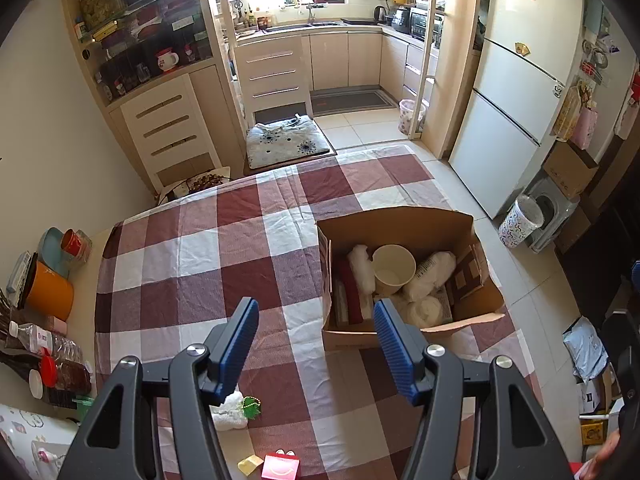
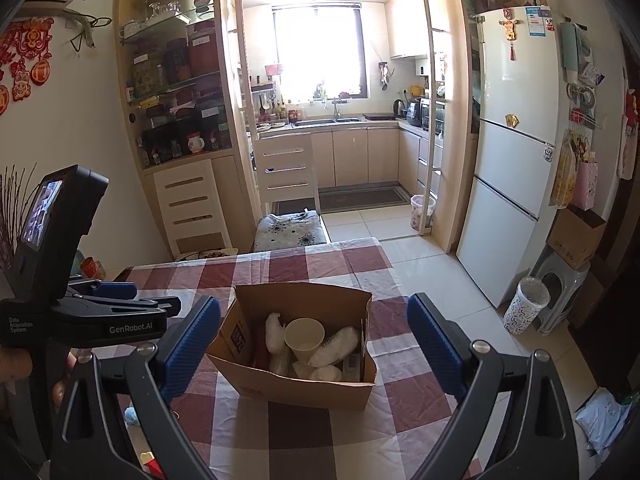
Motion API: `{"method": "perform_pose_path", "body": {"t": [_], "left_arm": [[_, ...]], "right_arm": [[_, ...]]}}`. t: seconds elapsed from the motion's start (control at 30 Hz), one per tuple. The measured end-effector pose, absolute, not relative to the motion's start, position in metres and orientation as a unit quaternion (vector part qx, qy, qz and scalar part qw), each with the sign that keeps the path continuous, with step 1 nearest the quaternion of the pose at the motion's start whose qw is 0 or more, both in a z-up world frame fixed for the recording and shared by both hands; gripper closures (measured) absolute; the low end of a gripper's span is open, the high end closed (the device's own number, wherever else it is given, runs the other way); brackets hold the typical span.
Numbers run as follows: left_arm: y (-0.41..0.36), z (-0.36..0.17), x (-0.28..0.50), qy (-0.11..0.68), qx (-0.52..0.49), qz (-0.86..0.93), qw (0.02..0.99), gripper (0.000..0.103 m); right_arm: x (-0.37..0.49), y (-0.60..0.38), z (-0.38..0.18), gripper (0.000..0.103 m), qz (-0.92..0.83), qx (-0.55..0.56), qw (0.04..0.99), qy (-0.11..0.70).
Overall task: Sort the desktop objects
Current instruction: 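Move both open tools toward the remaining items on the table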
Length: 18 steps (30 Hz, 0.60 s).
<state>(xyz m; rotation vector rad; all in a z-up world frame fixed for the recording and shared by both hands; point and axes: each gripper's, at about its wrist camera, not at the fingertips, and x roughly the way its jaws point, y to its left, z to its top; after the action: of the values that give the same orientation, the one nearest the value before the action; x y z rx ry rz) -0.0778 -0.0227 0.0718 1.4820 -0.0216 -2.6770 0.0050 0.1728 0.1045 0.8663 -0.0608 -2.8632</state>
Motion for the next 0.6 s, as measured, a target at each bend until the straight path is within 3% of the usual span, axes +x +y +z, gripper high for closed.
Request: {"method": "perform_pose_path", "body": {"t": [0.6], "left_arm": [[-0.031, 0.070, -0.045, -0.003, 0.484, -0.874, 0.046, 0.041]], "right_arm": [[0.033, 0.165, 0.105, 0.007, -0.953, 0.292, 0.077, -0.011]]}}
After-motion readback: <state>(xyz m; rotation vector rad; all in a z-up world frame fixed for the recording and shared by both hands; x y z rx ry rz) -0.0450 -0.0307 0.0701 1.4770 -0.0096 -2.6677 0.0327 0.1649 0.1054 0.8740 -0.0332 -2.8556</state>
